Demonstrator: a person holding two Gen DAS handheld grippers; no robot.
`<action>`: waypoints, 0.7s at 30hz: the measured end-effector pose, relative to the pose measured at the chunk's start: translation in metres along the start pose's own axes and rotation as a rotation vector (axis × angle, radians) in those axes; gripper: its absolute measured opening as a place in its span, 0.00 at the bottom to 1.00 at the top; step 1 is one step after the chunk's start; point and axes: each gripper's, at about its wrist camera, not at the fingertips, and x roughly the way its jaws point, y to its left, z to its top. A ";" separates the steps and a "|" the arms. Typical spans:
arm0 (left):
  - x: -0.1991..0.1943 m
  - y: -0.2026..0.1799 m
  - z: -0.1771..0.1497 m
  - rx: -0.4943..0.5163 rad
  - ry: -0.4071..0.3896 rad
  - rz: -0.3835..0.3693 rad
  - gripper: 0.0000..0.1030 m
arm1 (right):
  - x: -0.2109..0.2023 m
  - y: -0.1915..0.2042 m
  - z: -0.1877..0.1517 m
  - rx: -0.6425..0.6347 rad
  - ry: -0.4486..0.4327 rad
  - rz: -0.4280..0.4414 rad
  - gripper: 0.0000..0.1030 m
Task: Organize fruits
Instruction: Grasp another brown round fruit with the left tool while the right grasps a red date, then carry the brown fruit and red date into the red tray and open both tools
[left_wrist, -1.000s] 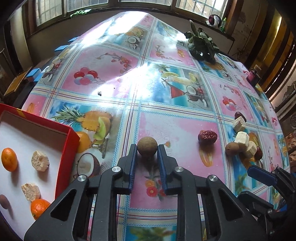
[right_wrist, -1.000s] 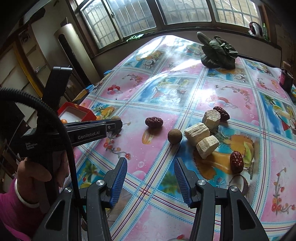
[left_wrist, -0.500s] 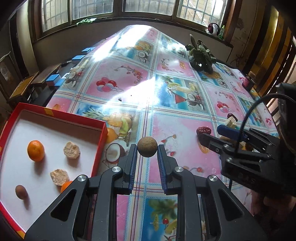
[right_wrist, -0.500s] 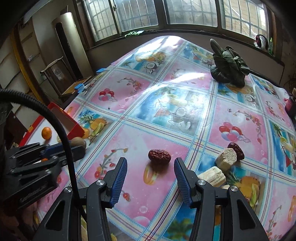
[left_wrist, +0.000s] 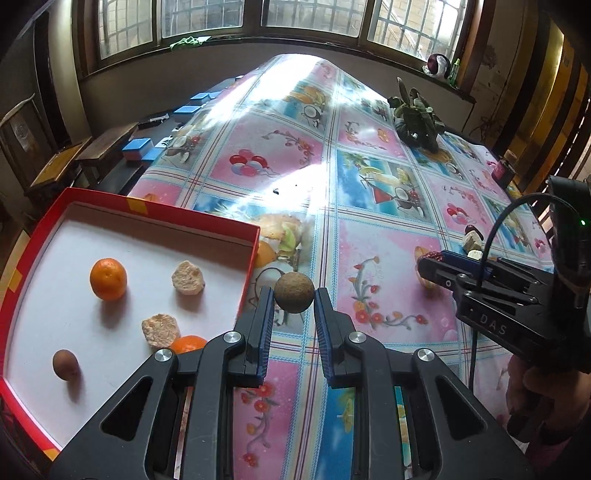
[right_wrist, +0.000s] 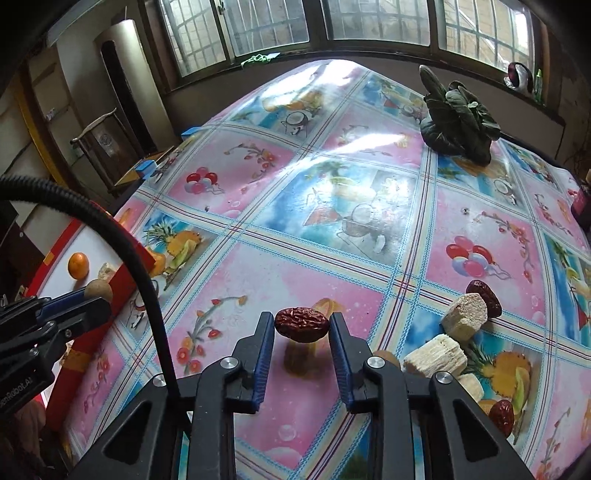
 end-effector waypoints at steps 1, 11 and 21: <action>-0.003 0.003 -0.001 -0.005 -0.003 0.003 0.21 | -0.005 0.003 -0.002 -0.002 -0.008 0.004 0.28; -0.029 0.029 -0.016 -0.033 -0.042 0.073 0.21 | -0.038 0.035 -0.021 -0.025 -0.060 0.066 0.28; -0.048 0.055 -0.034 -0.056 -0.070 0.146 0.21 | -0.046 0.078 -0.031 -0.093 -0.059 0.120 0.28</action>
